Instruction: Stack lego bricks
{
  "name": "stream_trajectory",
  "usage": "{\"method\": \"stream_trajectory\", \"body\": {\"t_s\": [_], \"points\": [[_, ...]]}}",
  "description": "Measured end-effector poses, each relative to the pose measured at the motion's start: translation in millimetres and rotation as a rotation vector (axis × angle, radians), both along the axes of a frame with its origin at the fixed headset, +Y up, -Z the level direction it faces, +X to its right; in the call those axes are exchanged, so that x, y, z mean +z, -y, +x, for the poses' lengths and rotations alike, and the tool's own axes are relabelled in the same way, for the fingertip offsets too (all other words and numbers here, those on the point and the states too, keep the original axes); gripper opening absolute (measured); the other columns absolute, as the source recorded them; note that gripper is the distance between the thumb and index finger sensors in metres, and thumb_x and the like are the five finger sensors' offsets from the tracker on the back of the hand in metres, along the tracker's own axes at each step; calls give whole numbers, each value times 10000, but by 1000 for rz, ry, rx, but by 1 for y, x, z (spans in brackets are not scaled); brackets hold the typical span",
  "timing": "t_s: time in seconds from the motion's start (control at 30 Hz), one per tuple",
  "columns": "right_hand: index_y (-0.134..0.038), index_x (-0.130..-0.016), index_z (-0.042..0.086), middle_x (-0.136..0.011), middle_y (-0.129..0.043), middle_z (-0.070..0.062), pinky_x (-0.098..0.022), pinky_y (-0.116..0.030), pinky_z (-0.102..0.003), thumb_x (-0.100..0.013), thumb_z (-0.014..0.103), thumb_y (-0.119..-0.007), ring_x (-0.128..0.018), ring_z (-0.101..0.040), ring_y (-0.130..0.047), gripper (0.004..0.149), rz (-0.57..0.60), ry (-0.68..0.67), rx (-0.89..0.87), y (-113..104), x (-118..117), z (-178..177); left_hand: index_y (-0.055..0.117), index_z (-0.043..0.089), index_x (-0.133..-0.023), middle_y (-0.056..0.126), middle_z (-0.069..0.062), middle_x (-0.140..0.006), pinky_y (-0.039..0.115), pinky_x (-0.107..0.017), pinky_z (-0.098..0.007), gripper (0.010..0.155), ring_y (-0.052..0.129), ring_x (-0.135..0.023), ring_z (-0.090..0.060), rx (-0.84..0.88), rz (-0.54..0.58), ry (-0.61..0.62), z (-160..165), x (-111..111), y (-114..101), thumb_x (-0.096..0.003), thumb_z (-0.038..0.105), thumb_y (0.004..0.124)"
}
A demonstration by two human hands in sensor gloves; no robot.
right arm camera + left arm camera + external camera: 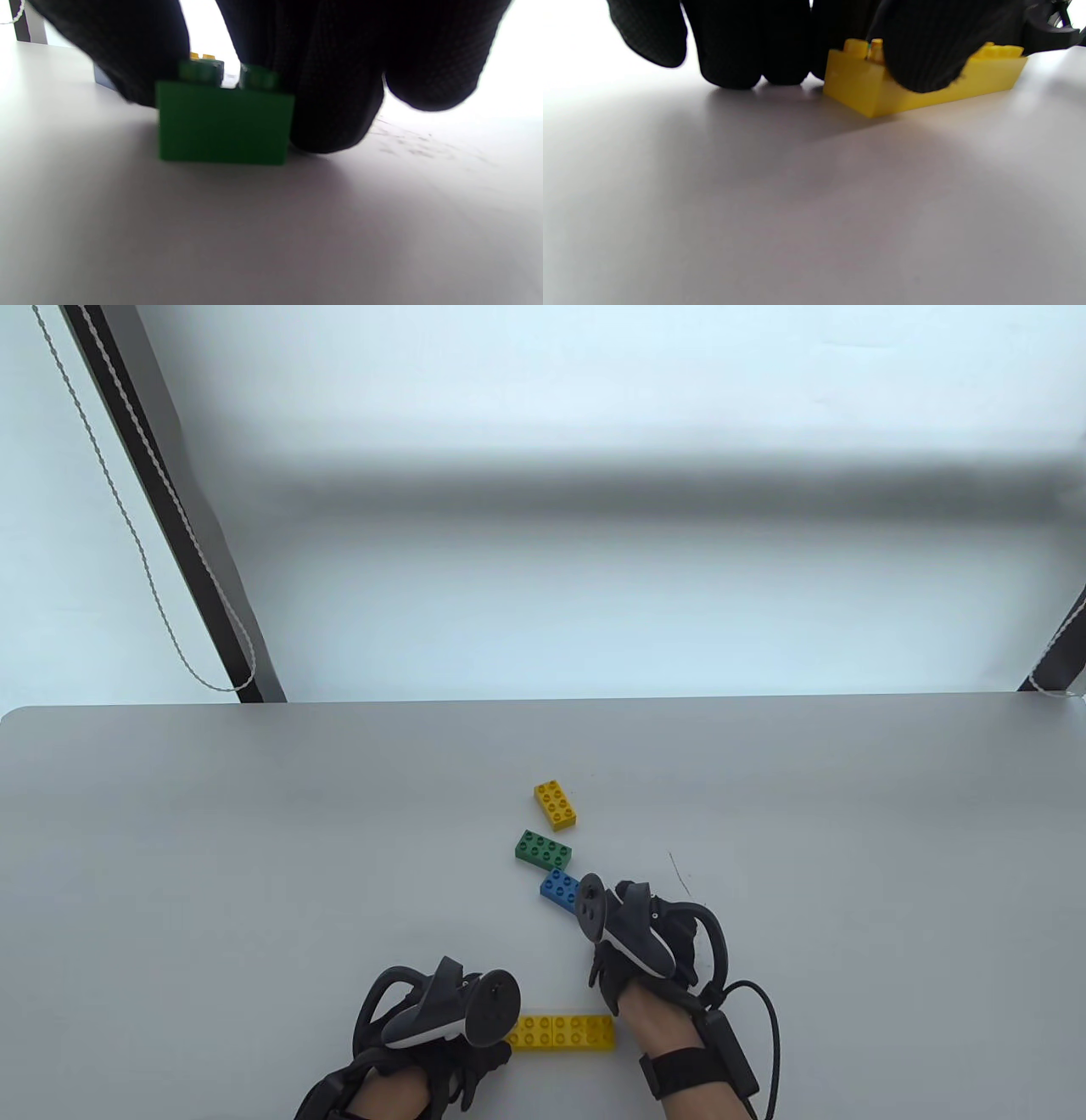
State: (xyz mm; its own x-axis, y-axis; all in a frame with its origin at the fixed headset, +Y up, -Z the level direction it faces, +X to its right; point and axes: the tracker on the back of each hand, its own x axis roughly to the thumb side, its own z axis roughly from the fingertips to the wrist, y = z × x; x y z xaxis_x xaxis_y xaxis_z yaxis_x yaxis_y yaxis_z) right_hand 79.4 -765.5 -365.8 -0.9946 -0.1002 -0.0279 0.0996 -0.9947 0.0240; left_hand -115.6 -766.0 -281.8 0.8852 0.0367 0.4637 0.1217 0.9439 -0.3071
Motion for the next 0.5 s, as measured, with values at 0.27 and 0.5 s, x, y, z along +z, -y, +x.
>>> {"method": "stream_trajectory", "body": {"t_s": [0.27,0.5], "points": [[-725,-875,116,-716,-977,-135,-394,-887,-514,-314,454,-916,-432,-289,-1077,683,-7,-12,-43,-1,2,7,707,263,-939,747,-57,-1009,678,-652,-584,637,782,-881,-314,0,0,0,0,0,0,-369,524,823],[-713,-883,106,-742,-963,-128,-408,-878,-521,-324,433,-918,-472,-302,-1068,679,20,-72,-90,-10,10,7,707,264,-938,746,-58,-1009,678,-652,-583,638,781,-881,-313,0,0,0,0,0,0,-368,524,823]]}}
